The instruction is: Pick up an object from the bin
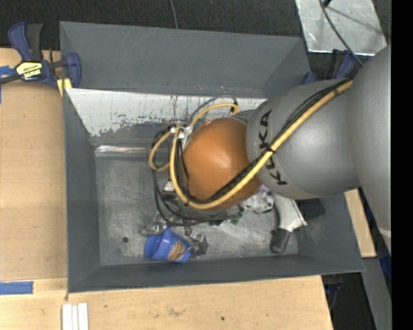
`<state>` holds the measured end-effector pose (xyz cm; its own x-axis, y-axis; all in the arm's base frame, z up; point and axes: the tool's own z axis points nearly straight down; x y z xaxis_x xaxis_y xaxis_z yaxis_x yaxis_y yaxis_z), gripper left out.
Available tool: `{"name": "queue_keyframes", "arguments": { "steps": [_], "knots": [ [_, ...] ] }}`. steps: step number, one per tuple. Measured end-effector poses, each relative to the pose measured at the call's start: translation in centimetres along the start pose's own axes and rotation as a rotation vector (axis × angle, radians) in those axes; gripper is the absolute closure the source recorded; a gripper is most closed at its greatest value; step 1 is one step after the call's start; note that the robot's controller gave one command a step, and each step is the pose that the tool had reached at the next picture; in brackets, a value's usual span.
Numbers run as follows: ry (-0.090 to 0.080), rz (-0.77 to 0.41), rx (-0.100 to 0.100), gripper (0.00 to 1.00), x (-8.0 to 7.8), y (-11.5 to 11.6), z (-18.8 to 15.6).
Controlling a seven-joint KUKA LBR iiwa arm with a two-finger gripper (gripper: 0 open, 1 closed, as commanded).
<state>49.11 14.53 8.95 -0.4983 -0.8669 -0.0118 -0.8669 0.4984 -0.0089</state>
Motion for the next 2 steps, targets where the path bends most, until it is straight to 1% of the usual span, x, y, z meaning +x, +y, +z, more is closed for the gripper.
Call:
{"name": "queue_keyframes", "arguments": {
  "steps": [1, 2],
  "knots": [
    [0.010, -0.036, -0.009, 1.00, -1.8, 0.4, -1.8],
    [0.008, -0.046, -0.009, 1.00, -1.7, 0.4, -2.8]
  ]
}}
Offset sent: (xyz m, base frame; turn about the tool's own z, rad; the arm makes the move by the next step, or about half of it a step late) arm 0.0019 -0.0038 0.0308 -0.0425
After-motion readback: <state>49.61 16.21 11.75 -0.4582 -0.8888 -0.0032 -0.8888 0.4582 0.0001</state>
